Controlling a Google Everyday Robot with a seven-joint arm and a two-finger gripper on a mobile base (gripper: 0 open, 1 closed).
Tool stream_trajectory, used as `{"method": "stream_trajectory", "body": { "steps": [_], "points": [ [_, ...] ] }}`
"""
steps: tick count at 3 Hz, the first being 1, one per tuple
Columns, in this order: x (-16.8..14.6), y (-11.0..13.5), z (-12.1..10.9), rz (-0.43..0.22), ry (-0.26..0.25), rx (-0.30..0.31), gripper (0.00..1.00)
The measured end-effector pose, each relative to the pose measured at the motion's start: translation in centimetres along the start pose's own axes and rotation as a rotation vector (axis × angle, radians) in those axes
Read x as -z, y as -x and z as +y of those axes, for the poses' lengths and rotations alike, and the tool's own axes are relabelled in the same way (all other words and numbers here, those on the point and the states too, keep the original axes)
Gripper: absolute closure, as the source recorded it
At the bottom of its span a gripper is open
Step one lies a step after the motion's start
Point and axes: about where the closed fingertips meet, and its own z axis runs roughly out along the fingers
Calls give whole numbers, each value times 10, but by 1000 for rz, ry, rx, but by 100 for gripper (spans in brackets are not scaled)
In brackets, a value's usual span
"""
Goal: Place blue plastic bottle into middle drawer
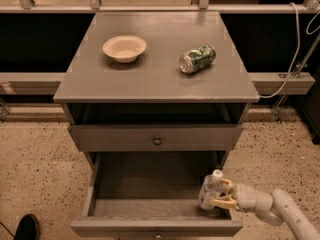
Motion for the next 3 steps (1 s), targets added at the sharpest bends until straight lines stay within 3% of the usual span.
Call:
{"method": "stream_trajectory", "body": {
  "steps": [2, 3],
  "points": [
    [-4, 0, -1, -2, 5, -2, 17],
    [-7, -1, -1, -3, 8, -3, 0]
  ]
}}
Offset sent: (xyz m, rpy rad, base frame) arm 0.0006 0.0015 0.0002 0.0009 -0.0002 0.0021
